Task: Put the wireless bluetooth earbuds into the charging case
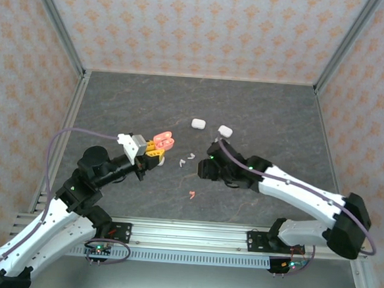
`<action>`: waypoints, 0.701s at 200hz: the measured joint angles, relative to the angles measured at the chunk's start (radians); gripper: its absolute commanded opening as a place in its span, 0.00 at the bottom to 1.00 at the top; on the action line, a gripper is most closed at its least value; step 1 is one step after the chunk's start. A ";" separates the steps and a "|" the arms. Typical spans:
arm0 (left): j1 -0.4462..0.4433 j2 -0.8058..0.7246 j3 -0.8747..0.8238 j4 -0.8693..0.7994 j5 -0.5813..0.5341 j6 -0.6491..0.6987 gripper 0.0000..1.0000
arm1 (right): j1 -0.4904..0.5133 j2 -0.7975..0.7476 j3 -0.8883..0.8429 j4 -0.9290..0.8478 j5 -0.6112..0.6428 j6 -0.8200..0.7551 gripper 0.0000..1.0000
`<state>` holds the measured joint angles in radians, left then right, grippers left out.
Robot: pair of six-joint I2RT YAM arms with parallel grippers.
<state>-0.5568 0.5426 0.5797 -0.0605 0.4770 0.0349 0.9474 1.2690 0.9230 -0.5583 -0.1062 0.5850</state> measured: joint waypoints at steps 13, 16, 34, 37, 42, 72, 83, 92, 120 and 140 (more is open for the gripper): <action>0.000 -0.002 0.000 -0.003 -0.004 0.000 0.00 | 0.018 0.067 -0.003 0.016 -0.014 0.022 0.55; 0.000 -0.002 -0.001 -0.003 -0.006 0.000 0.00 | 0.021 0.080 -0.003 0.021 -0.018 0.026 0.55; 0.000 -0.002 -0.001 -0.003 -0.011 0.000 0.00 | 0.037 0.162 0.002 0.047 -0.037 0.044 0.54; 0.000 -0.002 -0.001 -0.003 -0.011 0.000 0.00 | 0.039 0.173 0.004 0.050 -0.040 0.048 0.54; 0.000 -0.002 -0.001 -0.003 -0.011 0.000 0.00 | 0.041 0.195 0.007 0.054 -0.046 0.050 0.54; 0.000 -0.005 -0.002 -0.003 -0.014 0.000 0.00 | 0.045 0.286 0.024 0.068 -0.074 0.066 0.53; 0.000 -0.006 -0.005 -0.003 -0.014 0.000 0.00 | 0.045 0.307 0.028 0.070 -0.085 0.069 0.52; 0.000 -0.010 -0.008 -0.003 -0.014 0.001 0.00 | 0.045 0.325 0.034 0.071 -0.096 0.069 0.51; 0.000 -0.011 -0.014 -0.004 -0.015 0.004 0.00 | 0.053 0.376 0.060 0.075 -0.122 0.069 0.49; 0.000 -0.011 -0.014 -0.004 -0.018 0.012 0.00 | 0.068 0.409 0.085 0.074 -0.135 0.068 0.47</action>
<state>-0.5568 0.5316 0.5652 -0.0643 0.4587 0.0467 1.0153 1.6779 1.0084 -0.4843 -0.2413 0.6533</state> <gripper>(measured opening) 0.185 0.480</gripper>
